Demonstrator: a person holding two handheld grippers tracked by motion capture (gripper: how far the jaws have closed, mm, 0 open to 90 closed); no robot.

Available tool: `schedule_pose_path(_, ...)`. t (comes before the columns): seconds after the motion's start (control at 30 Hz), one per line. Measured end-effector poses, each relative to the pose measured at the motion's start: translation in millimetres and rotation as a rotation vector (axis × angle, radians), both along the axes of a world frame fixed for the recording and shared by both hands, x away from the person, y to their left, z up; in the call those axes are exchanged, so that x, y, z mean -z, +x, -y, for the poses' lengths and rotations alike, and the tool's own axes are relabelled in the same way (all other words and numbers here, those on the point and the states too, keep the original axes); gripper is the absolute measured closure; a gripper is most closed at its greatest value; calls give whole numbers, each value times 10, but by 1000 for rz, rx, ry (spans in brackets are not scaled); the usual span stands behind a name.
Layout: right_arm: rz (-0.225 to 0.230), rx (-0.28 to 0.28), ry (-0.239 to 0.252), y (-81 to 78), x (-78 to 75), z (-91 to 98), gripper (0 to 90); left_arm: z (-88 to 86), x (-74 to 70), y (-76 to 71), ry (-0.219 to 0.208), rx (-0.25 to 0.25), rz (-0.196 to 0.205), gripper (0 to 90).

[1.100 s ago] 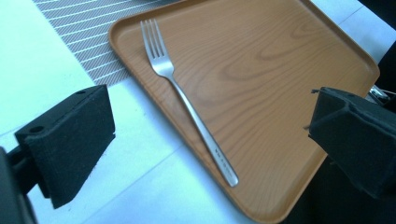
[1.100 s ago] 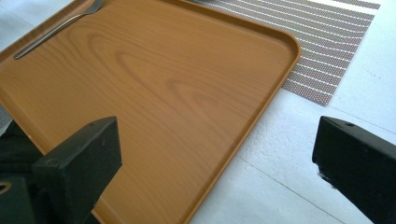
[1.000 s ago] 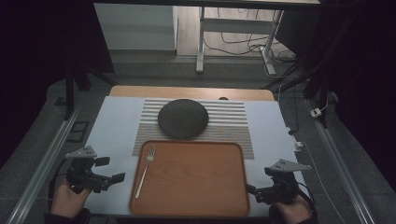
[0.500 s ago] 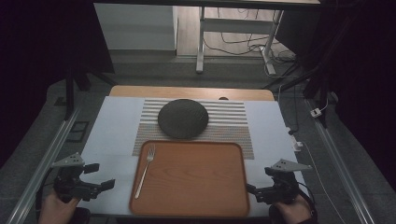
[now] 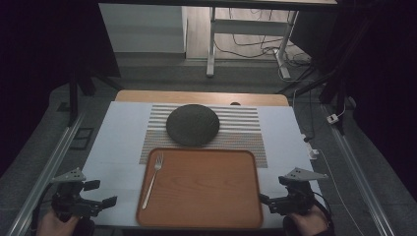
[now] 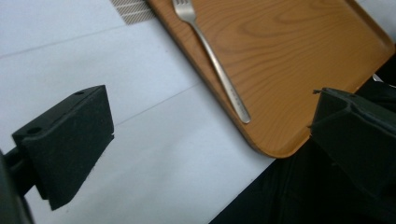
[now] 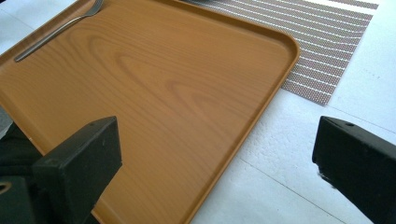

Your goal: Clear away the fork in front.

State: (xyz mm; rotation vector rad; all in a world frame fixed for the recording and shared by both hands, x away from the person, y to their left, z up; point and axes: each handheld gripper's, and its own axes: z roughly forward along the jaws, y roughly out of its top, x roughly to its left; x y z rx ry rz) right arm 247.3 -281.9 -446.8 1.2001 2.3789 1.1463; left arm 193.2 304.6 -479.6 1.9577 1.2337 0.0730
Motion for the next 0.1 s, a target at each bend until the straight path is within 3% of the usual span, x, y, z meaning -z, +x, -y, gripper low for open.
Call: schedule_pose_path(0.1, 0, 0, -1, 1, 1, 2, 14, -10, 6, 17, -10, -6, -16, 0)
